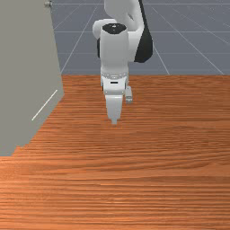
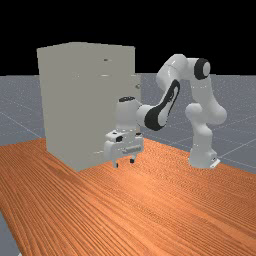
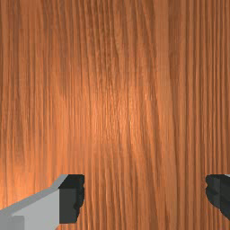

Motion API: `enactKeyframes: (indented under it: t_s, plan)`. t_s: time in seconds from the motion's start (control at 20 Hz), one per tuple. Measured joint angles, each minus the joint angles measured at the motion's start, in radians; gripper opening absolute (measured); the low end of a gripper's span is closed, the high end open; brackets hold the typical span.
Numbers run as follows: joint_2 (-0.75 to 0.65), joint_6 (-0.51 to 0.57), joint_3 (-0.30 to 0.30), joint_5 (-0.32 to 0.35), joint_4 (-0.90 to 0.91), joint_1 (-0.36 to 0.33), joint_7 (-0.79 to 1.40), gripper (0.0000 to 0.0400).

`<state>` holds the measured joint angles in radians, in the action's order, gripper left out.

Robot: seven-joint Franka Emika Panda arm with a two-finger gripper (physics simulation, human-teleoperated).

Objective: Open the cabinet door

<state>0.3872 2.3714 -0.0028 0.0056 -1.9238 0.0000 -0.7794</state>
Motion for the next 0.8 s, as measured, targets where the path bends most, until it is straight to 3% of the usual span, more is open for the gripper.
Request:
enactKeyframes:
  t_s: [0.05, 0.15, 0.25, 0.3, 0.35, 0.4, 0.55, 0.8]
  plan:
    - [-0.001, -0.012, -0.01, -0.017, -0.005, 0.004, 0.008, 0.0249]
    - [0.003, -0.04, -0.029, -0.029, -0.004, 0.003, 0.043, 0.0344]
    - [0.004, -0.05, -0.036, -0.033, -0.003, 0.001, 0.055, 0.038]
    - [-0.015, -0.251, -0.069, -0.047, 0.08, 0.032, 0.289, 0.0233]
    - [-0.047, -0.411, -0.097, -0.043, 0.186, 0.059, 0.515, 0.0143]
    - [-0.066, -0.523, -0.123, -0.033, 0.268, 0.082, 0.739, 0.0088]
    - [-0.043, -0.723, -0.19, 0.03, 0.415, 0.121, 1.326, 0.002]
    - [-0.013, -0.799, -0.216, 0.073, 0.462, 0.123, 1.545, 0.0002]
